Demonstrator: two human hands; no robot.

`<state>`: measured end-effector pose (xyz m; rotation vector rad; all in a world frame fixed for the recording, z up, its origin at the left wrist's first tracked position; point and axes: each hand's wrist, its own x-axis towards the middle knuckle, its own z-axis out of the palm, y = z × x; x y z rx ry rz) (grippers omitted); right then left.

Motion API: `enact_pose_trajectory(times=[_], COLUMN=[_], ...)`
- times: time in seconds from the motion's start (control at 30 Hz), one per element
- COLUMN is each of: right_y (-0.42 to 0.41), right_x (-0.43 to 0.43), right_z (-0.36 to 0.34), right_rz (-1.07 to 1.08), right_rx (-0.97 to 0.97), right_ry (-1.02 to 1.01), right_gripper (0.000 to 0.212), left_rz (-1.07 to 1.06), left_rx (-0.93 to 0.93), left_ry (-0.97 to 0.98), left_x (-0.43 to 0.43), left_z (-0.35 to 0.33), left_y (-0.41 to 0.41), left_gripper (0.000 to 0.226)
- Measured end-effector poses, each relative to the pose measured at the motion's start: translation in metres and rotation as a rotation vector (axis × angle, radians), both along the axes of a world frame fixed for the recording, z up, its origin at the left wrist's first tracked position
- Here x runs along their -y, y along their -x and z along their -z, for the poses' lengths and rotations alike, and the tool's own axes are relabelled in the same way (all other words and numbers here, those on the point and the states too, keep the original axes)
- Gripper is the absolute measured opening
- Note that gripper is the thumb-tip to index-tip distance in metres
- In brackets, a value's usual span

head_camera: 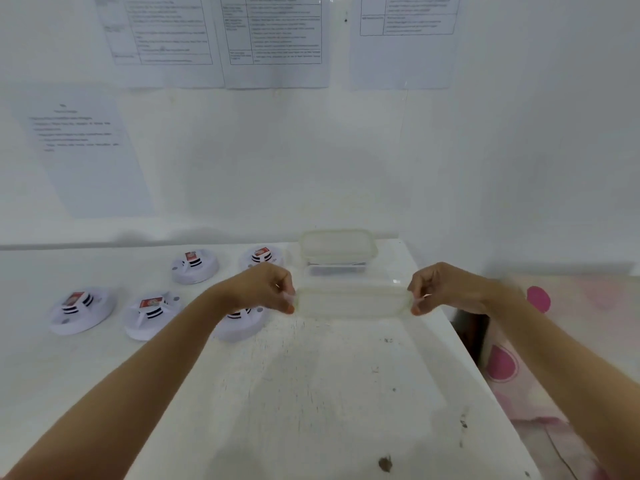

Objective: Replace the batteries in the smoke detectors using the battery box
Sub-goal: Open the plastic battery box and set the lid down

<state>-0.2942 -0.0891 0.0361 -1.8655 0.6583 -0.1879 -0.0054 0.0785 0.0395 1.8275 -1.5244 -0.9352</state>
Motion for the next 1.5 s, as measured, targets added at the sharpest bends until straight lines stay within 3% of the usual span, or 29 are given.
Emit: enact_pose_trajectory(times=[0.13,0.27,0.4,0.5,0.6,0.7,0.83,1.03,1.27,1.4,1.5], right_y=[0.008,0.014,0.015,0.013,0.008,0.001,-0.007,-0.007,-0.006,-0.009,-0.02], right_x=[-0.017,-0.026,-0.029,-0.035,-0.031,-0.024,-0.027,-0.03,-0.034,-0.029,-0.01], right_z=[0.026,0.067,0.086,0.079,0.072,0.073,0.077,0.076,0.074,0.057,0.032], right_rz=[-0.113,-0.146,-0.198,-0.058,0.236,0.386,0.46,0.481,0.466,0.366,0.396], right_rx=[-0.102,-0.143,-0.329,-0.201,-0.022,-0.189,-0.272,-0.289,-0.29,-0.414,-0.345], right_ry=[0.263,0.656,0.8,0.698,0.568,0.395,0.075,0.024,-0.001,0.124,0.226], right_gripper=[0.036,0.041,0.042,0.043,0.042,0.015,0.027,0.027,0.028,0.027,0.01], left_rz=[0.124,0.198,0.158,0.083,-0.199,-0.448,-0.51,-0.511,-0.497,-0.543,-0.637], left_rx=[0.156,0.402,0.502,0.48,0.317,0.055,-0.182,-0.065,0.066,0.139,0.084], left_ry=[0.077,0.142,0.187,0.175,0.155,-0.05,-0.287,-0.256,-0.212,-0.271,-0.128], left_x=[-0.017,-0.025,-0.022,-0.025,-0.026,-0.024,-0.021,-0.013,-0.013,-0.007,0.01], left_z=[0.041,0.08,0.093,0.095,0.092,0.084,0.075,0.08,0.083,0.072,0.057], left_y=[0.009,0.02,0.025,0.024,0.029,0.039,0.047,0.049,0.049,0.045,0.025], left_gripper=[0.031,0.015,0.027,0.043,0.035,0.007,0.019,0.006,0.017,0.032,0.034])
